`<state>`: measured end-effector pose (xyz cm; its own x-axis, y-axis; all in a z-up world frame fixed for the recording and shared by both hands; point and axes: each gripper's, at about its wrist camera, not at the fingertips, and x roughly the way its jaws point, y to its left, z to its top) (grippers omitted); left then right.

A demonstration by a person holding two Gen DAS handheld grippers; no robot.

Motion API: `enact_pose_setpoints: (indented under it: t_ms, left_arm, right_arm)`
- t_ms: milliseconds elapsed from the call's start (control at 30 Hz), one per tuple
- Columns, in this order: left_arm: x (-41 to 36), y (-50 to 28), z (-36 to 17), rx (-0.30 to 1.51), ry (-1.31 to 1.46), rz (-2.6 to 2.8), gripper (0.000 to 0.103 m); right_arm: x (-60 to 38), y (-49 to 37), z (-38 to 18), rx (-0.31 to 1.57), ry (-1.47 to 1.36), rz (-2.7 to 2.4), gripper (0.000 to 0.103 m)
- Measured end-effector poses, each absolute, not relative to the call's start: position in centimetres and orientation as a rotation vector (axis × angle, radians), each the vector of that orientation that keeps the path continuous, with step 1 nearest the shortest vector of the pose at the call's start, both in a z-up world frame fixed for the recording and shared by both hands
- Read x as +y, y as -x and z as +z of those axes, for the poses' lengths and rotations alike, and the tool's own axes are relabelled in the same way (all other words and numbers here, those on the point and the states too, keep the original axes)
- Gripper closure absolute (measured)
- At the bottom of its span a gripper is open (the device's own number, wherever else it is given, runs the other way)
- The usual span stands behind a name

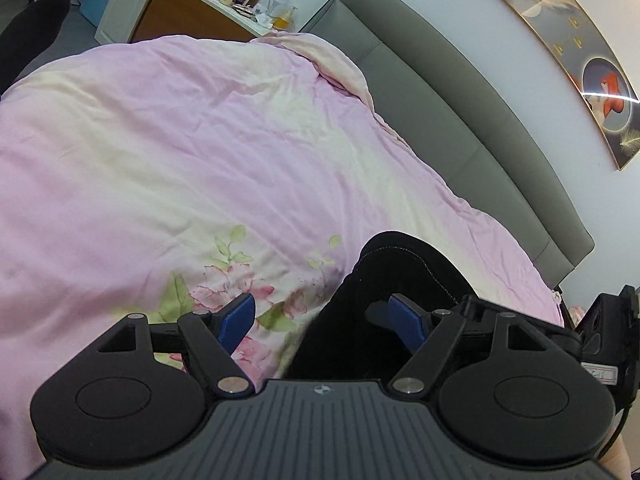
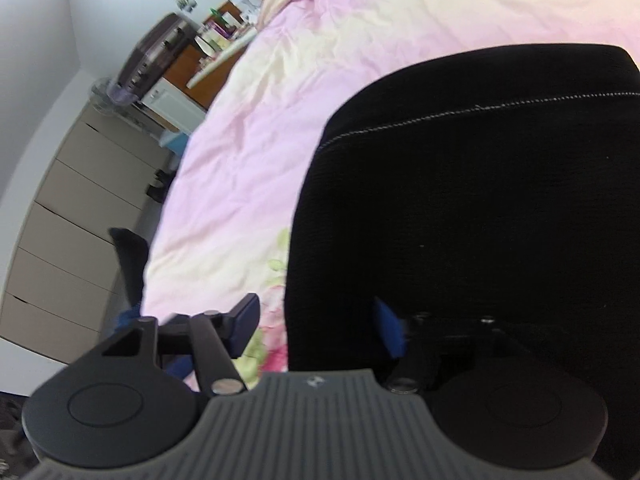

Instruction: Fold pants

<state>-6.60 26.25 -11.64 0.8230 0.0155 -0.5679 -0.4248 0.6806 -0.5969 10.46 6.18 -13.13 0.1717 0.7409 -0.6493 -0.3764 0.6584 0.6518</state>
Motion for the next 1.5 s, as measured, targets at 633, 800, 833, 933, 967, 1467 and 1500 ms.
enact_pose_setpoints:
  t_ms: [633,800,833,933,967,1467,1500]
  left_arm:
    - [20.6,7.6,-11.4,0.649,0.782,0.112,0.012]
    - [19.8,7.1,-12.1,0.669,0.820,0.105,0.011]
    - [19.7,6.9,-12.3,0.674,0.836,0.107,0.011]
    - [19.4,5.9,-13.0,0.702,0.866,0.095,0.011]
    - [19.3,5.7,-13.1,0.702,0.876,0.091,0.011]
    - [19.7,4.2,-15.0,0.688,0.929,0.036,0.031]
    - [19.6,4.4,-14.8,0.676,0.907,0.023,0.046]
  right_arm:
    - [-6.7,-17.2,-6.6,0.932,-0.275,0.940,0.041]
    - [-5.9,-19.8,-5.7,0.856,-0.053,0.997,0.036]
    - [-5.8,-20.2,-5.7,0.825,-0.005,1.027,0.030]
    - [-3.8,-21.6,-6.1,0.756,0.167,1.126,0.028]
    - [-3.0,-22.2,-6.4,0.752,0.215,1.150,0.028]
    - [5.0,-25.9,-12.2,0.913,0.380,1.443,0.059]
    - [4.7,-25.7,-12.4,0.900,0.394,1.446,0.066]
